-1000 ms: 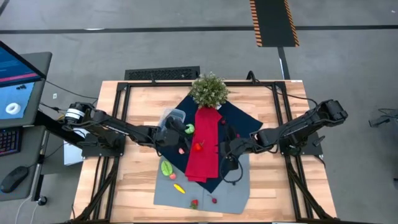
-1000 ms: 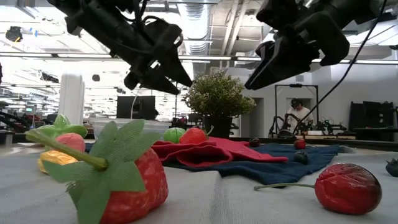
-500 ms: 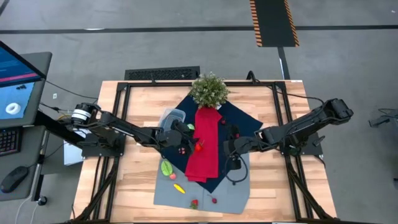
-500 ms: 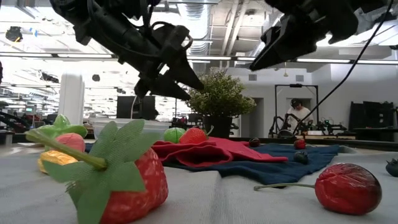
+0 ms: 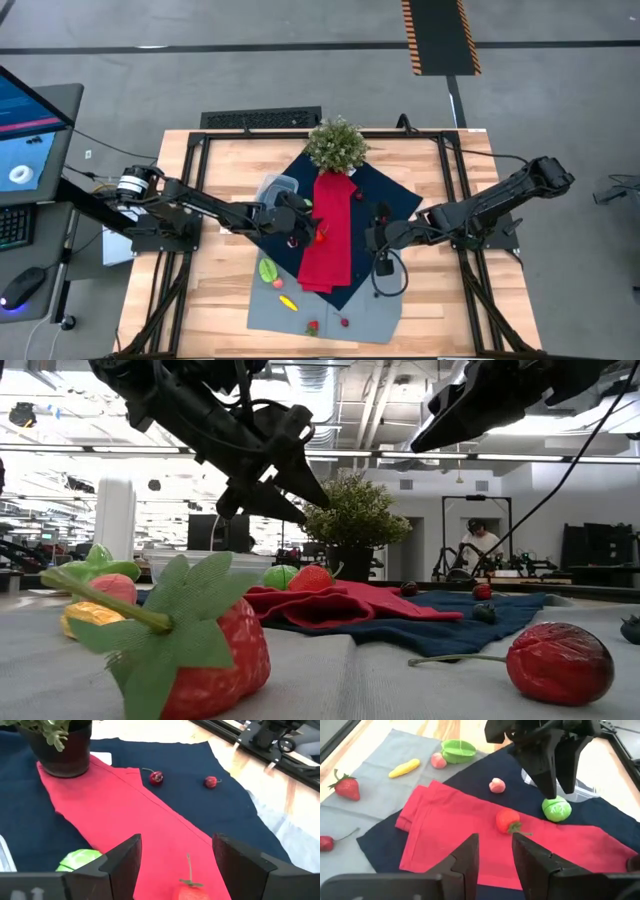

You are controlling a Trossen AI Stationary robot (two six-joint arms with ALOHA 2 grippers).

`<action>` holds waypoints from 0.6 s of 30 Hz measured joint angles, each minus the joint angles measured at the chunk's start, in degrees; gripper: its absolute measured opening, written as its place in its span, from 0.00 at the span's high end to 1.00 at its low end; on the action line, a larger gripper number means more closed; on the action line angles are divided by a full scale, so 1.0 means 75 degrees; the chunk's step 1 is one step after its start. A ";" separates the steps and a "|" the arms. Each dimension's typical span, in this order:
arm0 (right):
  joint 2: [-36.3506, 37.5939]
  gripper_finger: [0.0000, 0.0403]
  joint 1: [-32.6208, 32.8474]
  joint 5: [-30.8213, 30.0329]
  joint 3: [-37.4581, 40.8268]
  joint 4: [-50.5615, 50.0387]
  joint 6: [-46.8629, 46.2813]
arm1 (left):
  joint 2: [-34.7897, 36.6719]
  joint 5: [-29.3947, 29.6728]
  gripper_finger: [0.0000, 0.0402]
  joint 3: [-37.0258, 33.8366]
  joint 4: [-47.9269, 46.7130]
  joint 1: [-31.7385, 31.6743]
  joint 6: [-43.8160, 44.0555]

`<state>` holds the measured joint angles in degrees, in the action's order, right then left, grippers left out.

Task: Pick and placing Produce into tupperware
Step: Put the top red strawberry into the transparent bin

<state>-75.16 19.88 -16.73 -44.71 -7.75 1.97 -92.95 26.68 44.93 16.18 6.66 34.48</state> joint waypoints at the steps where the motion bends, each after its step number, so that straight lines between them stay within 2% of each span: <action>1: -0.0002 0.66 0.0000 -0.0003 0.0000 -0.0001 0.0001 | 0.0000 -0.0075 0.42 0.0000 0.0025 0.0000 0.0000; 5: -0.0004 0.66 0.0000 -0.0003 0.0000 0.0005 0.0001 | -0.0336 -0.0247 0.43 0.0017 0.0189 0.0000 -0.0003; 9: -0.0005 0.66 -0.0003 -0.0003 0.0000 0.0017 0.0001 | -0.0878 -0.0487 0.45 0.0539 0.0231 -0.0020 -0.0209; 18: -0.0005 0.66 0.0009 0.0006 0.0000 -0.0047 -0.0005 | -0.1787 -0.0371 0.49 0.1758 -0.1307 -0.0048 -0.0257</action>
<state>-75.20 19.95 -16.69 -44.71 -8.10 1.93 -106.35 23.90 58.11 6.38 6.30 32.55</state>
